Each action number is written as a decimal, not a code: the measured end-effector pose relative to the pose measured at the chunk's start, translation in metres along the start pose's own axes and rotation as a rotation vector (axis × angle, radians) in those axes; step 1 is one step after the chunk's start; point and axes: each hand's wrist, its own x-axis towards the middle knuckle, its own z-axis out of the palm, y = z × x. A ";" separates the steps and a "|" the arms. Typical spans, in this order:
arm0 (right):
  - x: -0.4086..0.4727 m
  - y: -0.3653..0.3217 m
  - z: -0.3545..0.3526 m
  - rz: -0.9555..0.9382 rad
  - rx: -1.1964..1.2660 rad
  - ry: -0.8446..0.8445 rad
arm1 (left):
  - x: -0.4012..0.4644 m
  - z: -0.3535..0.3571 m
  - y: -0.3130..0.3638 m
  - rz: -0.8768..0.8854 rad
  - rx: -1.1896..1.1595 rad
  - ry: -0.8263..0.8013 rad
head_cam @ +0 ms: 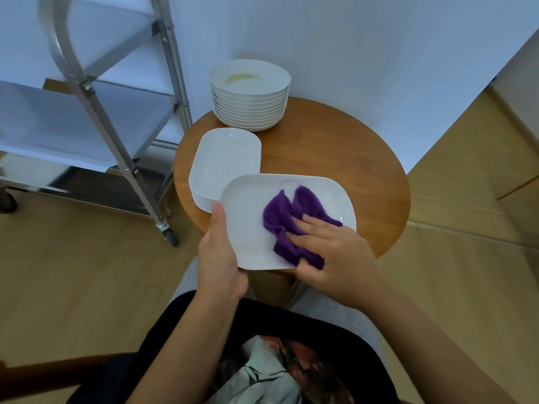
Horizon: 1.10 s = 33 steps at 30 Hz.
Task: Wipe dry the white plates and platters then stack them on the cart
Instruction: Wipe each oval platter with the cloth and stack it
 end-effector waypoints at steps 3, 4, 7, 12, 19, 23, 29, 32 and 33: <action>-0.005 0.019 0.000 0.019 -0.062 0.048 | 0.001 -0.001 0.001 0.006 0.050 0.001; -0.006 0.022 0.001 0.030 -0.106 0.079 | 0.000 -0.001 0.001 0.006 0.073 0.001; -0.002 0.026 -0.001 0.193 -0.168 0.280 | -0.001 0.001 0.001 0.008 0.145 -0.039; 0.032 -0.006 -0.022 0.264 0.245 0.483 | -0.001 0.014 0.005 0.039 0.397 -0.170; 0.083 -0.005 -0.064 0.219 0.524 -0.474 | -0.005 0.008 0.023 0.014 0.483 -0.352; 0.088 0.013 -0.065 0.285 0.785 -0.578 | -0.004 0.011 0.033 0.034 0.489 -0.353; 0.063 0.046 -0.058 0.370 0.966 -0.596 | 0.005 0.016 0.041 0.026 0.409 -0.105; 0.046 0.061 -0.054 0.423 1.046 -0.533 | 0.011 0.014 0.047 0.065 0.368 -0.037; 0.042 0.063 -0.051 0.433 1.082 -0.467 | 0.011 0.015 0.048 0.057 0.350 -0.028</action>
